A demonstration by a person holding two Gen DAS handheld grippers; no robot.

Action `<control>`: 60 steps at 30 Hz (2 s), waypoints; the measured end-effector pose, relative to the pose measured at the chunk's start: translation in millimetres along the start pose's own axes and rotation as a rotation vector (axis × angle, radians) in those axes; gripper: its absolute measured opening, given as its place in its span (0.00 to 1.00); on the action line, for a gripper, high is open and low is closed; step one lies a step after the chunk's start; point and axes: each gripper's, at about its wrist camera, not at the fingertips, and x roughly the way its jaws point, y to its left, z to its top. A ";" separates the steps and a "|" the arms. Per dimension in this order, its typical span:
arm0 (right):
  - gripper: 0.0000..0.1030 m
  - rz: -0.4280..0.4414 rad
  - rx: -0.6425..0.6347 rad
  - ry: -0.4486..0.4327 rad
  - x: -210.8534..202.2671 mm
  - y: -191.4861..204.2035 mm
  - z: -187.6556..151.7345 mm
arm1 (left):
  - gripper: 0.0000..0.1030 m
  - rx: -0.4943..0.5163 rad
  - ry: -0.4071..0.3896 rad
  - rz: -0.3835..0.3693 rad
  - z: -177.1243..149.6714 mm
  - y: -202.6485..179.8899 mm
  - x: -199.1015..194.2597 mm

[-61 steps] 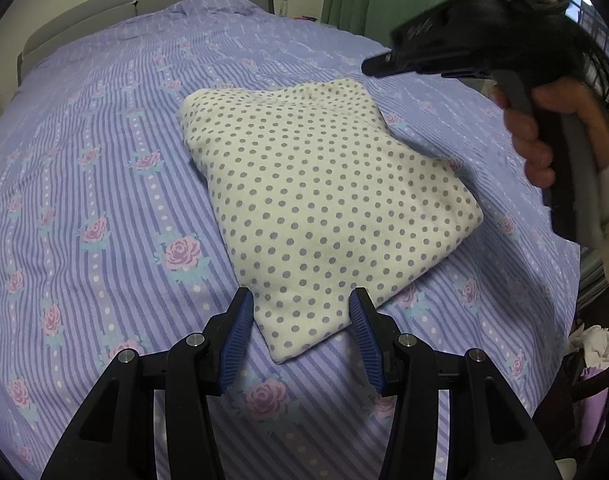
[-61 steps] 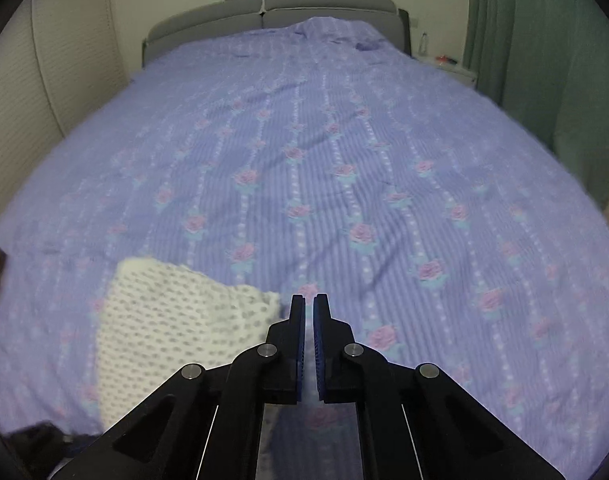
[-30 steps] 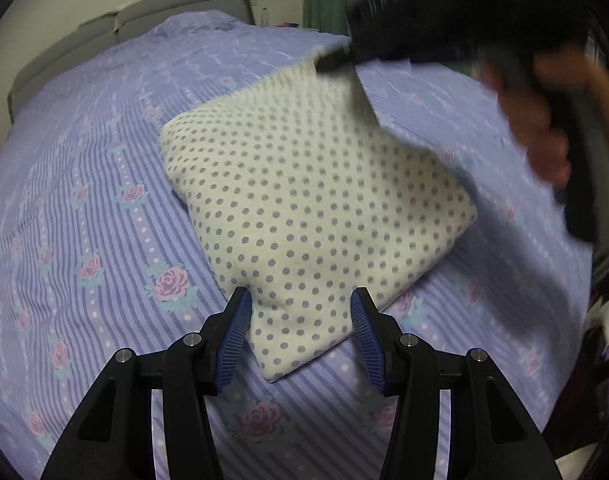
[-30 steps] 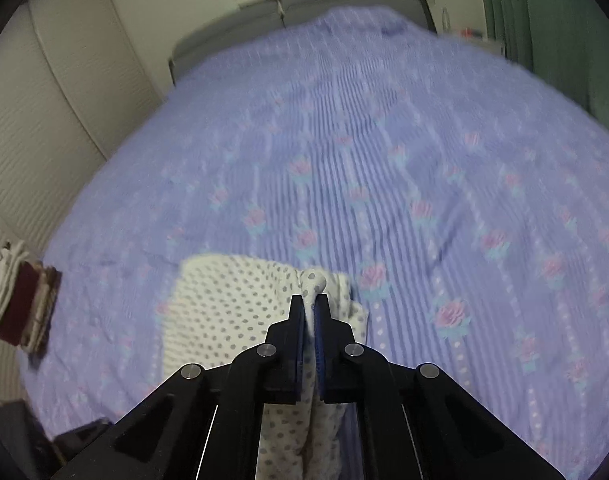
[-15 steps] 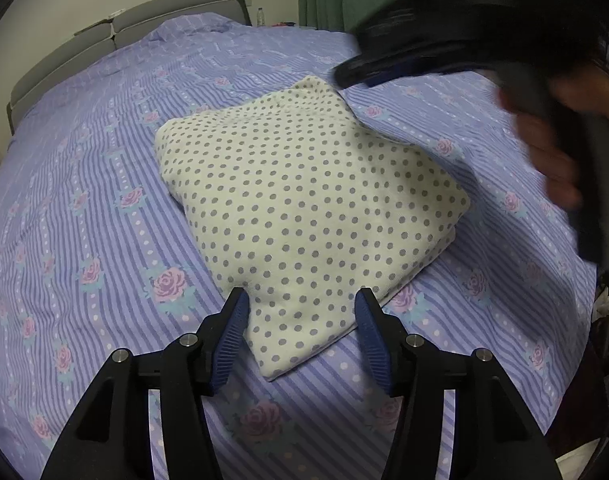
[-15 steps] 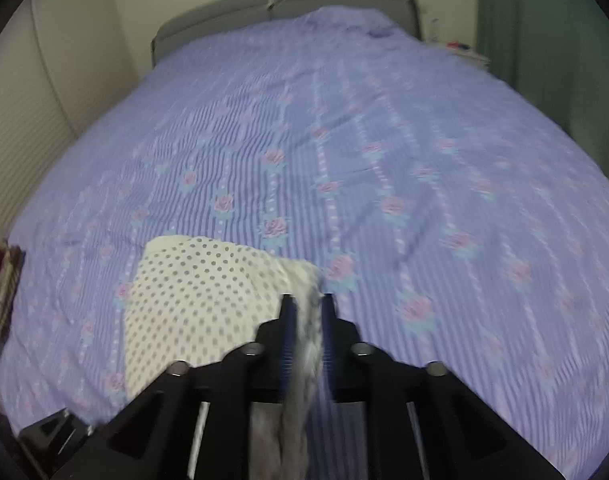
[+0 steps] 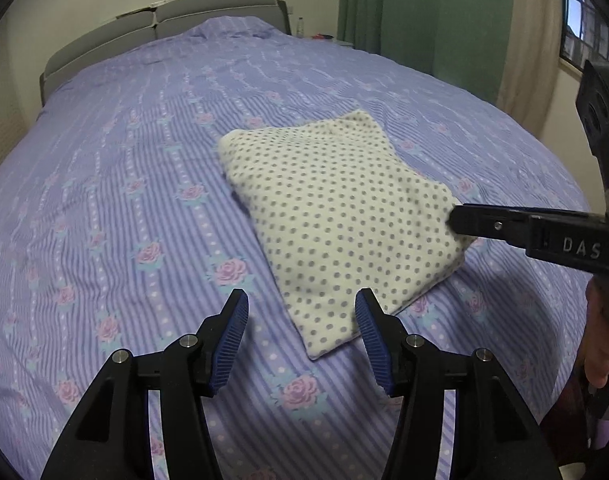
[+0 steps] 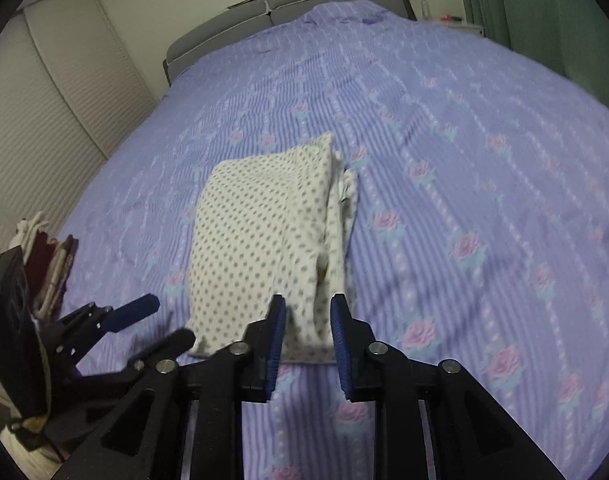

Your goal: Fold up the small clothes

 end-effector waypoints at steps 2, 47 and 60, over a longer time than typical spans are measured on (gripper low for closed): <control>0.07 -0.015 -0.013 -0.005 -0.6 1.5 -1.9 | 0.53 -0.010 -0.003 0.006 -2.9 -0.6 -3.4; 0.76 0.258 0.593 -0.168 33.0 -44.0 -48.8 | 0.72 -0.081 -0.041 0.001 11.2 43.8 -34.5; 0.39 0.200 0.582 -0.106 43.3 -55.4 -45.1 | 0.73 -0.221 0.071 -0.280 72.5 64.2 50.7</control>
